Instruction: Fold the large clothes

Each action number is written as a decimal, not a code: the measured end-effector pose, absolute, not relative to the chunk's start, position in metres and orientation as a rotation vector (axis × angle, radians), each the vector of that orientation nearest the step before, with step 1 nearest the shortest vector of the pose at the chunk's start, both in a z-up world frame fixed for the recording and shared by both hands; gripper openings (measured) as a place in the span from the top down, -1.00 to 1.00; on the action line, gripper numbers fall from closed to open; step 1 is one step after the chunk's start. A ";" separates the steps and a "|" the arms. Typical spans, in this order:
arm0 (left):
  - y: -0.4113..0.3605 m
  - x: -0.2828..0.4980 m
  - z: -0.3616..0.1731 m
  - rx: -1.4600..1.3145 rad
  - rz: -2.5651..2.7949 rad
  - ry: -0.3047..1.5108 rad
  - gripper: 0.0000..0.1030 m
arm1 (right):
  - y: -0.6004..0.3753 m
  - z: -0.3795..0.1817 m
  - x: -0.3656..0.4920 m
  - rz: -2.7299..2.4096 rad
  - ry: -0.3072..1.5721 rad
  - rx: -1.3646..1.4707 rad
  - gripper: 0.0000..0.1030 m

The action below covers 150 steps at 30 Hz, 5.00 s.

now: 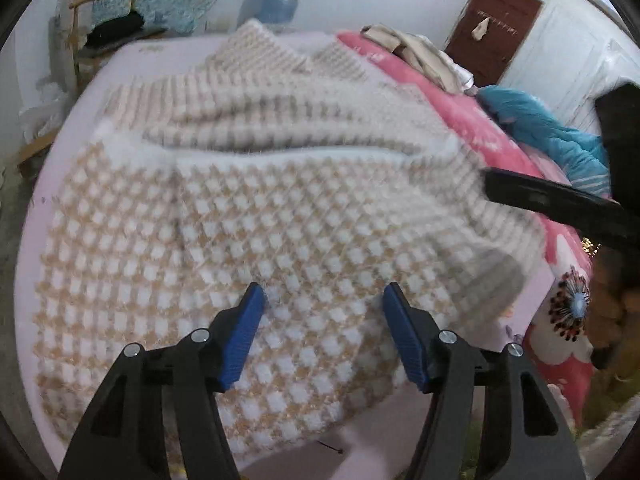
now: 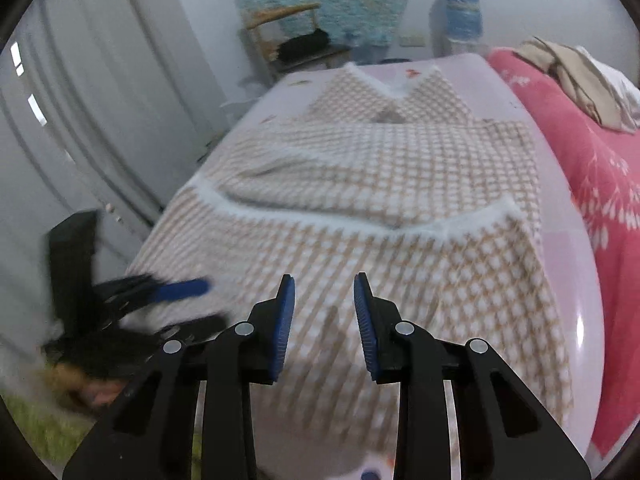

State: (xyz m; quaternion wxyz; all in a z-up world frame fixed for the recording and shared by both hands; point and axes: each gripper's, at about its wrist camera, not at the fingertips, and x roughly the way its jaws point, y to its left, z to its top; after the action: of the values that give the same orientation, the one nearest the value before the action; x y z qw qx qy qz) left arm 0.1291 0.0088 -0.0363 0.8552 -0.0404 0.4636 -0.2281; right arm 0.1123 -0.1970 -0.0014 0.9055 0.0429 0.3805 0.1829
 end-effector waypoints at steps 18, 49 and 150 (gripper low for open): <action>0.006 0.131 -0.037 -0.061 -0.431 0.960 -0.18 | -0.174 -0.057 0.080 0.346 0.910 -0.066 0.59; 0.027 0.130 -0.036 -0.104 -0.450 0.950 -0.18 | -0.303 -0.037 0.069 0.015 0.795 0.283 0.60; 0.019 0.168 -0.039 -0.029 -0.178 1.041 -0.51 | -0.199 -0.055 0.176 0.239 0.890 0.159 -0.59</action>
State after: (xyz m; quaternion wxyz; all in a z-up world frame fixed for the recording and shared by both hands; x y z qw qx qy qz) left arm 0.1678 0.0193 -0.0386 0.8636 -0.0137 0.4968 -0.0847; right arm 0.1756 -0.1988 -0.0548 0.8927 0.0766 0.4289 0.1153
